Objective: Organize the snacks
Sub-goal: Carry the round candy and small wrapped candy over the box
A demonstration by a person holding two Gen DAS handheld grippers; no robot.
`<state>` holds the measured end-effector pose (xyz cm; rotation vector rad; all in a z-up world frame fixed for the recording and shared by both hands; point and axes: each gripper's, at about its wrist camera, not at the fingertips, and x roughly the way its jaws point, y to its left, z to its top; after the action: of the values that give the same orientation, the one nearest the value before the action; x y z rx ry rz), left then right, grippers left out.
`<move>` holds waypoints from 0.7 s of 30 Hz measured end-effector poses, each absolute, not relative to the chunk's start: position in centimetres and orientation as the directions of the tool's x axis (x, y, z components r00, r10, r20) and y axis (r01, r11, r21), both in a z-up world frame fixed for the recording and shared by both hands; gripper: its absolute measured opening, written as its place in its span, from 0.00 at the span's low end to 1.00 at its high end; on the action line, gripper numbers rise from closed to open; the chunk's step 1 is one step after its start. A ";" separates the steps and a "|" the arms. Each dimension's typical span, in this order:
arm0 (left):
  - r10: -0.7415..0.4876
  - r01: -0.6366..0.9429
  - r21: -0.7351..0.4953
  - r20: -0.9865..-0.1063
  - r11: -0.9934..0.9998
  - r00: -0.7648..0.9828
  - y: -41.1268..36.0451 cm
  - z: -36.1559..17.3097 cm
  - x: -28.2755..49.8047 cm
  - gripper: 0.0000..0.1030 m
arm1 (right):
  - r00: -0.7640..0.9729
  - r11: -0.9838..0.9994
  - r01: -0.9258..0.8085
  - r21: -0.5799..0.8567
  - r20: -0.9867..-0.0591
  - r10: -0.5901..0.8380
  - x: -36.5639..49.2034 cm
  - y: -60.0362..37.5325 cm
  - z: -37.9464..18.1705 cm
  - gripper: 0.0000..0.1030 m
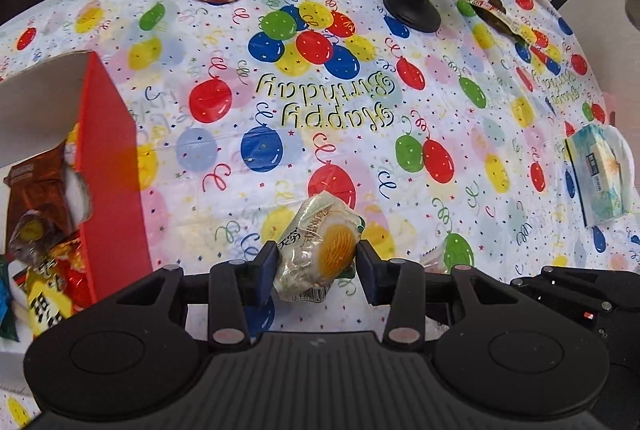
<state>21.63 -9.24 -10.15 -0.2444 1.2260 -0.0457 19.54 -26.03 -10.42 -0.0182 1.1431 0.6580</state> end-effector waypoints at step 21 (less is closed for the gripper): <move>-0.129 -0.190 -0.233 -0.888 0.954 0.441 -0.4 -3.8 13.1 0.40 | 0.281 0.763 -0.567 0.311 -0.797 0.535 15.0 -17.8 -3.5 0.16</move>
<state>13.06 -0.37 -3.78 -0.3198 1.1186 0.0383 14.99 -17.80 -3.46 -0.0355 1.0525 0.7382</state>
